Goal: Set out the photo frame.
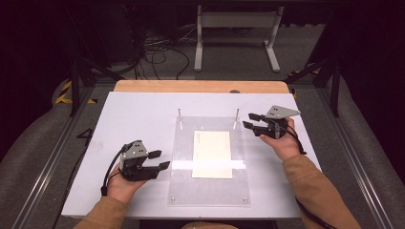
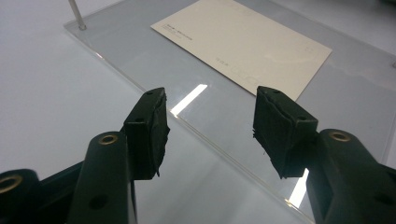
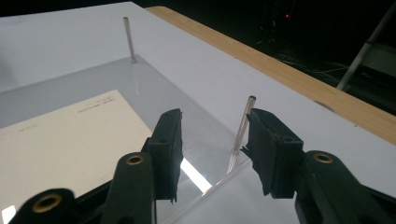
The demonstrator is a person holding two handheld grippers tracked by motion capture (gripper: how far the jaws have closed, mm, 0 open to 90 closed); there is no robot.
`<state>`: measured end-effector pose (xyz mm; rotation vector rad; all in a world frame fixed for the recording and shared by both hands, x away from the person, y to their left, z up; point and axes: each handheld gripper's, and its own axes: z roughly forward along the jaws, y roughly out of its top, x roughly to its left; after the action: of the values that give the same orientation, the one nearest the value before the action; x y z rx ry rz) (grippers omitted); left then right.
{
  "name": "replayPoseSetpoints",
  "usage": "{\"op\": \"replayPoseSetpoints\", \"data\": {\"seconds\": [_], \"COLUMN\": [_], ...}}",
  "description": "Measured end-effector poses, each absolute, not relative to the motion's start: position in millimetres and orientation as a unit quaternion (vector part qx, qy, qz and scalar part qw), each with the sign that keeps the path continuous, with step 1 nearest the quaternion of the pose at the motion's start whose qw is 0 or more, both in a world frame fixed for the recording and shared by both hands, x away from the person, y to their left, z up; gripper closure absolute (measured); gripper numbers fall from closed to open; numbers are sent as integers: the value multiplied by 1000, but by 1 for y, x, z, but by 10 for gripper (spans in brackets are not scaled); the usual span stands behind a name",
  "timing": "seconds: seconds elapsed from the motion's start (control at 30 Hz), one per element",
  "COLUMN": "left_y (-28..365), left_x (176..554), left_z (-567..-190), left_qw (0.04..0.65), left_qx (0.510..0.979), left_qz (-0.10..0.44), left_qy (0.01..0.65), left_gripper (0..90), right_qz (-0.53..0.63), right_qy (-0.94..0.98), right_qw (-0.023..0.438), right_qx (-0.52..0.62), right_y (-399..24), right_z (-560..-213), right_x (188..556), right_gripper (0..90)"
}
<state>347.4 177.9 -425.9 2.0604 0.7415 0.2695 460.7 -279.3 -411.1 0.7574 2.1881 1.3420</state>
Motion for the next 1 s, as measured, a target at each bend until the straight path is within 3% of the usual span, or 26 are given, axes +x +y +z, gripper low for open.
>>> {"op": "replayPoseSetpoints", "data": {"seconds": [0.23, 0.57, 1.0], "left_y": [186, 186, 183], "left_x": [342, 340, 339], "left_z": [-429, -430, -431], "left_qw": [452, 451, 452], "left_qx": [829, 830, 832], "left_qz": [110, 111, 109], "left_qy": [310, 308, 303], "left_gripper": [448, 446, 445], "right_qz": [476, 480, 467], "right_qy": [797, 798, 805], "right_qw": [234, 201, 181], "right_qx": [289, 303, 319], "right_y": [-271, -262, -252], "right_z": [-417, -437, -448], "right_x": [493, 517, 531], "right_gripper": [552, 580, 743]}}
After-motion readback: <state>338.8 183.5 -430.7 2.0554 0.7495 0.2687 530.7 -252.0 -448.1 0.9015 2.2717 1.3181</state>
